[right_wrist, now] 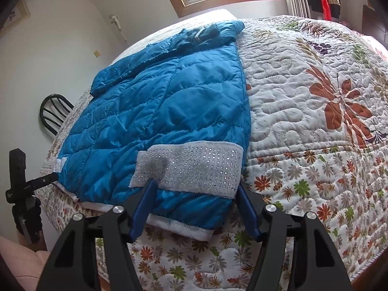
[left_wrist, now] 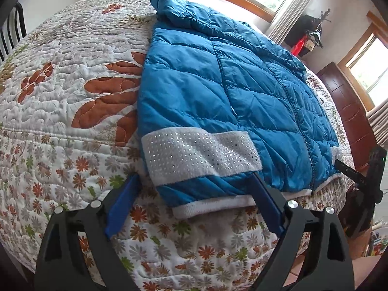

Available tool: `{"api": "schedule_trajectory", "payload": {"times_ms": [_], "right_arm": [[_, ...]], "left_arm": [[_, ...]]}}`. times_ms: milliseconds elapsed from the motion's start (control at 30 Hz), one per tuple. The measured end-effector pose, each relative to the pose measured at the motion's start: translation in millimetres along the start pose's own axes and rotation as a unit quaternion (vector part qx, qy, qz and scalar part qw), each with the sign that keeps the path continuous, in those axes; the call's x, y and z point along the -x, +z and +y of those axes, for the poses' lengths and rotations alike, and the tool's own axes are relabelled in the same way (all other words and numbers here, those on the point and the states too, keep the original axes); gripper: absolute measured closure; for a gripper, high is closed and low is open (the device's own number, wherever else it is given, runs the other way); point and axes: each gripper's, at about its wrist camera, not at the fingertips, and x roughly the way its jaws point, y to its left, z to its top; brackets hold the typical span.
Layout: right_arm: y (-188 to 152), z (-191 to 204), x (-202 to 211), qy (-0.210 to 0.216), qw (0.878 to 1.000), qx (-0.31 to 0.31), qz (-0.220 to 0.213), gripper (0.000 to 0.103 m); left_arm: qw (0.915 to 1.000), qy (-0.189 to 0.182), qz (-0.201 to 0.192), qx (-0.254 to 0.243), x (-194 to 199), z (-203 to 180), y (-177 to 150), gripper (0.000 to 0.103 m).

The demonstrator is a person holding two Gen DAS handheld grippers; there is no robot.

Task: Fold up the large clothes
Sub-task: 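Grasp the hem with both tools and lift it toward the collar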

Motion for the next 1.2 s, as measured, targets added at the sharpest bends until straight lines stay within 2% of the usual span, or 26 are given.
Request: {"api": "schedule_trajectory", "payload": {"times_ms": [33, 100, 167, 267, 500, 633, 733, 800, 967, 1100, 1200], "right_arm": [[0.0, -0.7, 0.4, 0.003, 1.000, -0.002, -0.002, 0.057], [0.6, -3.3, 1.6, 0.016, 1.000, -0.008, -0.005, 0.071], [1.3, -6.8, 4.3, 0.030, 0.999, -0.019, -0.009, 0.079], [1.4, -7.5, 10.4, 0.039, 0.999, -0.021, -0.018, 0.087], [-1.6, -1.6, 39.7, 0.054, 0.997, -0.006, -0.054, 0.092], [-17.8, 5.1, 59.3, 0.056, 0.997, 0.006, -0.060, 0.092], [-34.5, 10.1, 73.1, 0.058, 0.996, 0.009, -0.063, 0.092], [-39.3, 11.6, 79.3, 0.060, 0.996, 0.005, -0.068, 0.092], [-12.4, 17.3, 88.4, 0.080, 0.993, 0.010, -0.084, 0.092], [32.8, 26.7, 99.5, 0.092, 0.990, 0.033, -0.103, 0.092], [75.3, 27.7, 95.1, 0.102, 0.989, 0.034, -0.098, 0.092]], "left_arm": [[1.0000, -0.008, 0.002, 0.005, 0.2, 1.5, 0.4, 0.027], [0.9995, -0.024, 0.003, 0.021, 1.2, 3.9, 1.2, 0.048], [0.9986, -0.037, 0.003, 0.037, 2.8, 6.8, 1.1, 0.070], [0.9981, -0.043, -0.015, 0.043, 10.7, 7.1, 0.2, 0.086], [0.9959, -0.068, -0.056, 0.021, 47.3, 2.1, -9.9, 0.091], [0.9953, -0.075, -0.061, -0.008, 66.0, -4.0, -26.4, 0.091], [0.9938, -0.072, -0.074, -0.040, 82.3, -10.3, -46.2, 0.091], [0.9923, -0.079, -0.084, -0.045, 90.2, -10.3, -51.1, 0.091], [0.9879, -0.117, -0.097, -0.031, 95.5, -10.2, -24.7, 0.091], [0.9839, -0.132, -0.115, -0.033, 97.1, -15.0, 18.6, 0.091], [0.9822, -0.135, -0.128, -0.028, 96.0, -20.5, 56.0, 0.091]]}}
